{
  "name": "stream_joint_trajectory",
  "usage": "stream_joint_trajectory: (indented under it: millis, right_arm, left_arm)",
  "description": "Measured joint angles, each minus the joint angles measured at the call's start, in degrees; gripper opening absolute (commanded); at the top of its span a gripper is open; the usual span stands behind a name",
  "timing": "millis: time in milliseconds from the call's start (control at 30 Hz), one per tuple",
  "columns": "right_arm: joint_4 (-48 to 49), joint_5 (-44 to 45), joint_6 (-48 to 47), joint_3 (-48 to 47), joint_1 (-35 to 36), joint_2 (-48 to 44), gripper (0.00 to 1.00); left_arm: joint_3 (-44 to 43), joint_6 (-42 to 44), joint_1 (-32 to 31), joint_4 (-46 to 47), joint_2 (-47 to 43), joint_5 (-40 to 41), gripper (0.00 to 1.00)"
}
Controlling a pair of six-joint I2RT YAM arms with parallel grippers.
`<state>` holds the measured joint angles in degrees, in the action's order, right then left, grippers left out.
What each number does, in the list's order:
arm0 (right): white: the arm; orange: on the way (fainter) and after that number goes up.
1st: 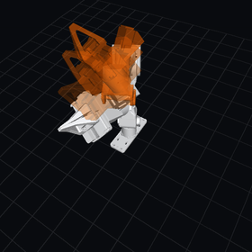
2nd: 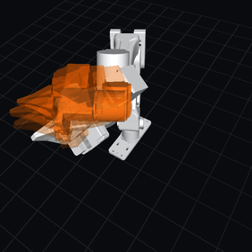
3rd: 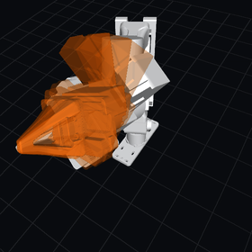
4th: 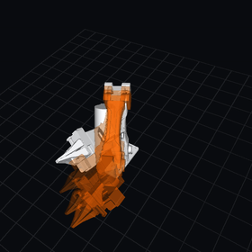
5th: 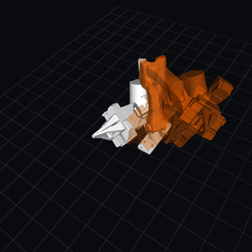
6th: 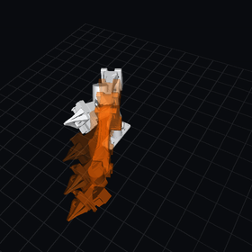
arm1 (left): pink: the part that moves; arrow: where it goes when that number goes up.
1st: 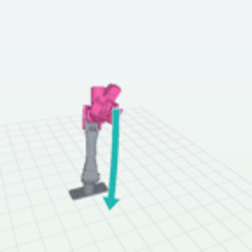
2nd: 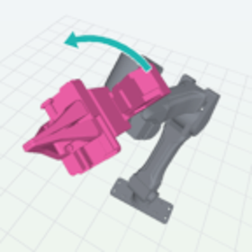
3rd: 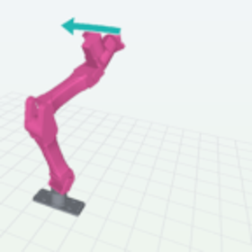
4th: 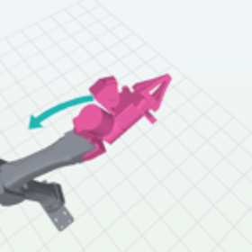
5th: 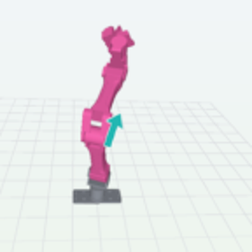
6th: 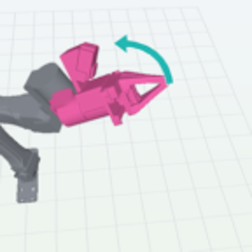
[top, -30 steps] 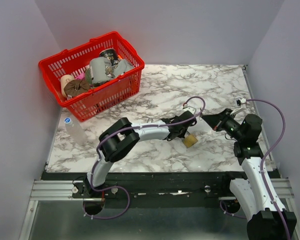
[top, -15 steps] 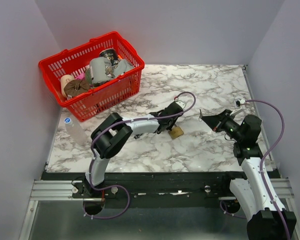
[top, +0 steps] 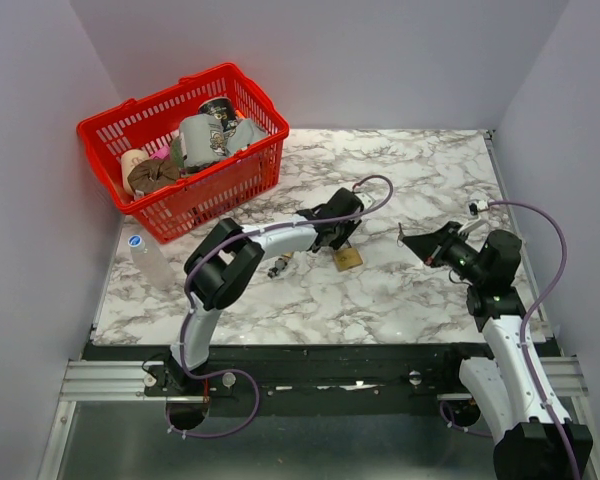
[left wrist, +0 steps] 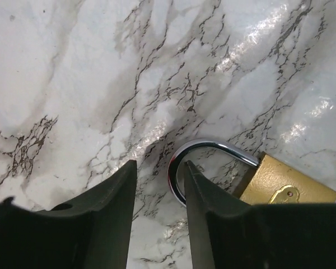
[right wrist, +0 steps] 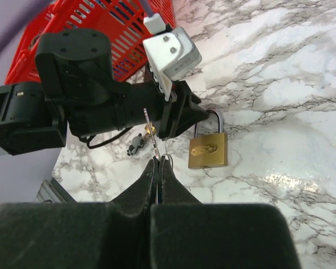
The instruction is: Unlock with the key
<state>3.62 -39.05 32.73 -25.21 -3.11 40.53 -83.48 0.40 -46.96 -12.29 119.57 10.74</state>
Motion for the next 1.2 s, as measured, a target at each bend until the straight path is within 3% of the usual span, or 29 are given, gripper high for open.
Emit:
stream_joint_trajectory:
  millis: [33,133,267,400,667,867,1200]
  right_arm:
    - [-0.6,0.0,-0.3,0.0,0.0,-0.2,0.01]
    - [-0.8,0.0,-0.9,1.1,0.0,-0.8,0.01]
    - [-1.6,0.0,-1.8,4.6,0.0,-1.2,0.01]
    - [-4.4,0.7,-3.3,5.4,0.0,-1.2,0.01]
    - [-6.7,0.9,-4.8,4.9,0.0,-2.5,0.01]
    - [-6.9,0.9,-4.9,4.9,0.0,-3.5,0.01]
    - [-7.0,1.0,-4.9,4.9,0.0,-3.9,0.01]
  left_arm:
    - [-0.1,-0.6,0.1,-0.1,-0.1,0.0,0.74]
    - [-0.1,-3.4,0.4,-1.0,-1.3,0.2,0.8]
    - [-1.4,-11.5,0.3,-4.0,-4.2,1.5,0.8]
    - [-1.6,-25.0,-0.3,-6.9,-7.8,2.6,0.8]
    - [3.1,-45.3,-3.7,-9.3,-11.4,2.7,0.82]
    - [2.4,-51.0,-4.1,-11.7,-7.6,2.4,0.83]
    - [-0.4,-50.8,-5.0,-13.0,-2.3,2.2,0.79]
